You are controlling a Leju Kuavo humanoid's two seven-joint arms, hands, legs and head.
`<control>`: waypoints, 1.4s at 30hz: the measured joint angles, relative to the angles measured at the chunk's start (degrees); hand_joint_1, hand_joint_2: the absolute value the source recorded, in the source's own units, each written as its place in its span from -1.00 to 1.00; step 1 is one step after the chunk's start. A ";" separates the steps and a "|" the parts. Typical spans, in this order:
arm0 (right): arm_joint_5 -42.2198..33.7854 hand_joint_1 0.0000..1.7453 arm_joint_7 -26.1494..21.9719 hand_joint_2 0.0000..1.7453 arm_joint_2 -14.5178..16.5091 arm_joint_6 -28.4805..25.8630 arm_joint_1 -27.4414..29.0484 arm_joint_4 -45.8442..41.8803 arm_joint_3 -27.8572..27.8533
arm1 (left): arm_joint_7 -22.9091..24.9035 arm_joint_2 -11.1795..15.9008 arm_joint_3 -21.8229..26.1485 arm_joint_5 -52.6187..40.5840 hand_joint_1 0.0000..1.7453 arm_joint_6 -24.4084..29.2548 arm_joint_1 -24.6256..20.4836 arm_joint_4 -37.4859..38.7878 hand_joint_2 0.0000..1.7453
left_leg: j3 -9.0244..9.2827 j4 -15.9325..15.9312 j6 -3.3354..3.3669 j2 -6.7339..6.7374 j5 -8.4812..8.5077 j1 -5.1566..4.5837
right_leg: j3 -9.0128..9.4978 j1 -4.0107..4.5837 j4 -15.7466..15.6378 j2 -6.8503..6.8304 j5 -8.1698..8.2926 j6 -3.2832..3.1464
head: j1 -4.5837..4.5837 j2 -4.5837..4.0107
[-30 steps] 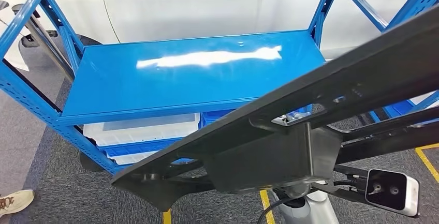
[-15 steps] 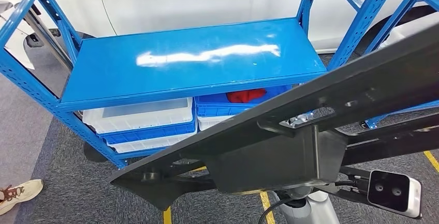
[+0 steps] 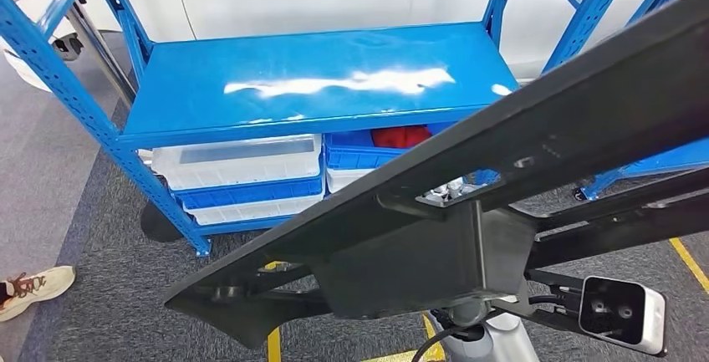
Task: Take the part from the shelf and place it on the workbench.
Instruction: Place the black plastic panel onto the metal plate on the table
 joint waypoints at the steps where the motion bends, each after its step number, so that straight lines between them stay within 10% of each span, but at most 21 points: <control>1: -0.03 1.00 -0.01 1.00 -0.01 -0.26 0.00 0.01 0.20 | 0.02 -0.01 0.02 0.04 -1.00 0.02 0.03 0.00 1.00 | -0.95 0.19 -0.05 0.00 0.58 -0.02 | 0.03 -0.03 2.11 0.00 -0.37 0.09 | 0.00 0.00; 4: -0.05 1.00 -0.04 1.00 -0.05 -0.46 -0.08 0.04 0.59 | 0.06 -0.08 0.03 0.06 -1.00 0.03 0.05 0.00 1.00 | -3.55 1.04 -0.38 -0.03 1.95 -0.05 | 5.80 -0.03 -3.08 0.01 3.25 -0.31 | -0.01 0.00; 8: -0.01 1.00 -0.14 1.00 -0.08 -0.46 -0.41 0.03 0.82 | 0.07 -0.35 0.04 0.04 -1.00 -0.03 0.07 0.00 1.00 | -4.91 1.42 -1.53 -0.08 3.52 -0.12 | 12.66 0.70 -14.02 0.04 2.71 -1.73 | -0.02 0.00; 11: 0.30 1.00 -0.14 1.00 -0.08 -0.45 -0.35 0.07 0.90 | -0.01 -0.43 0.04 -0.08 -1.00 -0.17 0.20 0.00 1.00 | -5.53 1.91 -2.52 -0.18 3.19 -0.02 | 11.66 0.46 -14.69 -0.14 4.31 -3.02 | -0.01 0.00; 15: 1.21 1.00 -0.14 1.00 -0.04 -0.20 0.30 0.08 0.95 | 0.20 -0.51 0.03 -0.20 -1.00 -0.14 0.29 0.00 1.00 | -9.16 13.54 -3.61 -0.25 -5.65 0.26 | 9.16 0.33 -15.00 -0.29 6.51 -3.92 | -0.02 0.00; 17: 1.79 1.00 -0.14 1.00 -0.04 -0.03 0.90 0.08 0.94 | 0.63 -0.51 0.03 -0.21 -1.00 0.09 0.31 0.00 1.00 | -9.11 17.26 -3.93 -0.25 -5.48 0.30 | 7.75 0.35 -14.73 -0.35 7.42 -3.78 | -0.02 0.00; 19: 2.47 1.00 -0.13 1.00 0.07 0.52 1.49 0.05 0.88 | 0.95 -0.51 0.03 -0.20 -1.00 0.28 0.28 0.00 1.00 | -5.11 12.85 -3.87 -0.25 -2.46 0.34 | 6.53 0.32 -14.28 -0.36 8.10 -3.49 | -0.02 0.00; 22: 3.33 1.00 -0.15 1.00 0.93 2.25 2.57 -0.49 0.16 | 1.19 -0.52 0.04 -0.12 -1.00 0.37 0.14 0.00 1.00 | 2.22 1.84 -2.96 -0.35 -2.42 0.08 | 5.50 0.52 -13.53 -0.40 8.78 -2.74 | -0.01 0.00; 26: 4.40 1.00 -0.17 1.00 1.75 2.91 4.06 -1.36 -1.12 | 1.39 -0.67 0.05 -0.24 -1.00 -0.02 0.25 0.00 1.00 | 2.56 -0.12 -1.20 -0.08 -2.38 0.12 | 5.01 0.50 -12.73 -0.30 8.88 -1.40 | -0.01 0.00; 31: 5.58 1.00 -0.17 1.00 1.78 2.07 5.62 -1.78 -2.34 | 2.06 -0.86 0.05 -0.54 -1.00 -0.52 0.28 0.00 1.00 | 1.18 -0.14 -0.16 1.19 -1.07 0.16 | -0.98 0.13 1.90 0.03 0.60 -0.26 | -0.01 0.00; 33: 5.66 1.00 -0.17 1.00 1.69 1.97 6.09 -1.80 -3.12 | 2.32 -0.89 0.04 -0.62 -1.00 -0.70 0.32 0.00 1.00 | 0.77 0.13 -0.23 1.87 -0.94 0.10 | 0.16 0.09 1.26 -0.09 1.73 -0.27 | -0.01 0.00; 37: 7.02 1.00 -0.17 1.00 1.60 3.13 6.36 -2.52 -5.07 | 2.41 -1.08 0.03 -1.02 -1.00 -1.07 0.34 0.00 1.00 | 0.74 0.59 -0.86 3.34 -1.18 -0.29 | 7.73 0.85 -12.29 -2.93 6.31 -1.61 | -0.01 0.00; 42: 9.38 1.00 -0.19 1.00 1.63 3.58 7.34 -4.38 -7.12 | 2.54 -1.17 -0.08 -1.54 -1.00 -1.54 0.10 0.00 1.00 | -0.08 2.42 -2.32 3.42 -2.82 -0.43 | 7.79 0.75 -13.99 -1.38 6.96 -3.28 | -0.02 0.00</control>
